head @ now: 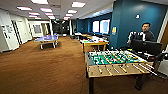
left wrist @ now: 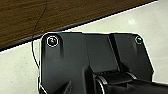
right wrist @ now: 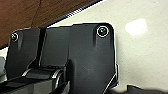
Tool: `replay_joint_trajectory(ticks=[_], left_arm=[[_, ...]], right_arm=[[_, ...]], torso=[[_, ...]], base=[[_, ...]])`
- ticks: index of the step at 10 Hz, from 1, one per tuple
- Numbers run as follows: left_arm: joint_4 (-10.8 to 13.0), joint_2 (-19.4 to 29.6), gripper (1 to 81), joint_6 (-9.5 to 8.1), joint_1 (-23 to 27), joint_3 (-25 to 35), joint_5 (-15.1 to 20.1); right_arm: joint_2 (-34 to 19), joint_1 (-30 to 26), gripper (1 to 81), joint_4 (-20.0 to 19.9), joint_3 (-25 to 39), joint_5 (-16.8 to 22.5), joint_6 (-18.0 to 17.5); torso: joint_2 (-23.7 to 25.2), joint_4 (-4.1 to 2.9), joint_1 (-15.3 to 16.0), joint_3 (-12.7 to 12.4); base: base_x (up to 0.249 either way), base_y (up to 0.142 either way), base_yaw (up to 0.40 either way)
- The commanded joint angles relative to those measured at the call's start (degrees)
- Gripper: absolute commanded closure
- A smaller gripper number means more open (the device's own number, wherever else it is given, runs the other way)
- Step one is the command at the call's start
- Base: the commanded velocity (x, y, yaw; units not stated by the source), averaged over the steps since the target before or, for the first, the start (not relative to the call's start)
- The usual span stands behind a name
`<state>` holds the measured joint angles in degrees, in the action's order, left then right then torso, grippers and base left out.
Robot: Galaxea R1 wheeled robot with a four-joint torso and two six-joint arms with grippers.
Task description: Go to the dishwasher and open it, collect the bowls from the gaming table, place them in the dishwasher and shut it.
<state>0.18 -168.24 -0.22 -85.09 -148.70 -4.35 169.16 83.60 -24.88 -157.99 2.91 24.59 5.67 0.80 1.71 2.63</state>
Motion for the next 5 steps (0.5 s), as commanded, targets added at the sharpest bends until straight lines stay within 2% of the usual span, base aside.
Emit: replay_joint_trajectory(ticks=[1, 5], left_arm=[[-0.3, 0.7, 1.0, -0.22, 3.5, 0.1, 2.7], [-0.3, 0.7, 1.0, -0.22, 3.5, 0.1, 2.7]], right_arm=[[-0.5, -3.8, 1.0, -0.1, -0.3, 3.3, 0.1], [-0.5, -3.8, 1.0, -0.1, -0.3, 3.3, 0.1]], torso=[[0.0, 0.0, 0.0, 0.0], [0.0, 0.0, 0.0, 0.0]], base=[[0.119, 0.072, 0.0], [0.116, 0.079, 0.0]])
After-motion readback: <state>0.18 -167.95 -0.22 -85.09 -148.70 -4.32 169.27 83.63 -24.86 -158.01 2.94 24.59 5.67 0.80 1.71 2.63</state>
